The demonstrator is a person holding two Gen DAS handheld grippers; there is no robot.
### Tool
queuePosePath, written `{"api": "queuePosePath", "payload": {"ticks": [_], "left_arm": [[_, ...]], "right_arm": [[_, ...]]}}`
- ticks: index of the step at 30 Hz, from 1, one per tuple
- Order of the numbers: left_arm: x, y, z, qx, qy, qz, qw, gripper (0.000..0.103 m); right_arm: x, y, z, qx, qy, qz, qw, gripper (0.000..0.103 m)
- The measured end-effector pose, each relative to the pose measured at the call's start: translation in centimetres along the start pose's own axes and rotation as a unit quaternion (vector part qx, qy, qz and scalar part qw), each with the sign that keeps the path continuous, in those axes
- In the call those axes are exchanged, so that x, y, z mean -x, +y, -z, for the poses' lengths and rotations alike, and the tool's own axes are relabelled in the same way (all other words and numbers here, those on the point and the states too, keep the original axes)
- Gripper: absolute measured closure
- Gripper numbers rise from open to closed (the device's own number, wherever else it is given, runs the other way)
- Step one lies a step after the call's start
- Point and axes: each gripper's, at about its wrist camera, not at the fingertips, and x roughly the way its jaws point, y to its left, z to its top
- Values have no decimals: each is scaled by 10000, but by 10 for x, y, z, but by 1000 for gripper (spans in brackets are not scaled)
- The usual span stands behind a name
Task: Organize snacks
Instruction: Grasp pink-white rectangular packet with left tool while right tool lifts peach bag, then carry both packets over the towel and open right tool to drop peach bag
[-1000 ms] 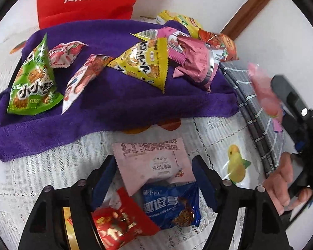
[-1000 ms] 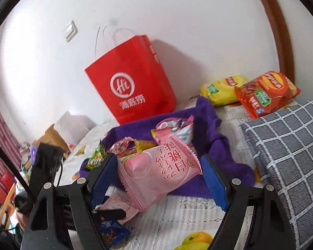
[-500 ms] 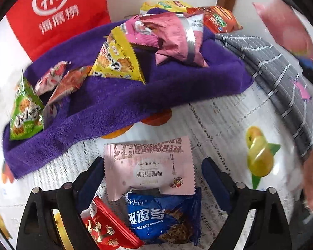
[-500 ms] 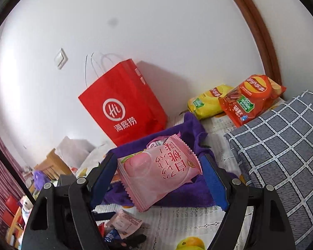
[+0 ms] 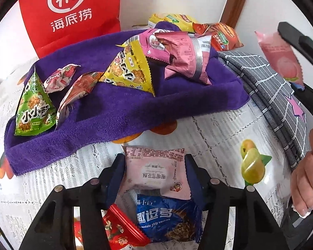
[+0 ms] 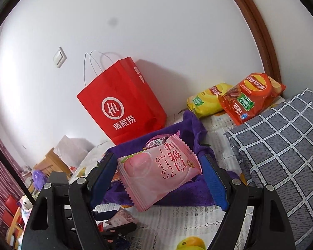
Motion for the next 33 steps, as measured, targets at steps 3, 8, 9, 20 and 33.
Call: {"api": "queuePosePath", "payload": {"ticks": [3,8,9,20,33], "left_arm": [[6,8,0,90,-50,72,9999,50],[19,28,5,308,-106,221,9992,50],[23,33,5,361,-127,262,9989,50],[44,50,14,677,-277,551,9958,50],[105,95,-10,850,-784,290,9929,50]], "right_arm": [[-1,2,1,55,37,-3,10000,22],[-3,5,3,129,71,39,9999,22],[-3,6,3,143,64,39,9999,22],[-3,16,8,426,3,54,9991,22],[-28,80,-15,646,101,-256,9975,22]]}}
